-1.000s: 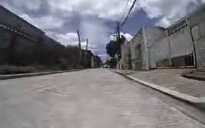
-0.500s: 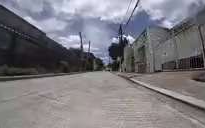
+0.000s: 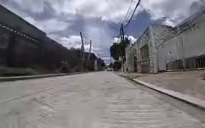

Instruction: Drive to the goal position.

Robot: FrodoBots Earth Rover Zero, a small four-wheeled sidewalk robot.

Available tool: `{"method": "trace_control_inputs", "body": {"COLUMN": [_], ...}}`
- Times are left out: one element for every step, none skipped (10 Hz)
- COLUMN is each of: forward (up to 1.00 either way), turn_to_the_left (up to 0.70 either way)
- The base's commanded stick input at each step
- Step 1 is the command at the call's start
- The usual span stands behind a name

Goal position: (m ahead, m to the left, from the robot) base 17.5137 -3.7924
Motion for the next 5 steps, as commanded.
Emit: {"method": "trace_control_inputs", "body": {"forward": [0.70, 0.70, 0.70, 0.70, 0.70], "turn_to_the_left": [-0.08, -0.15, -0.22, -0.26, -0.25]}}
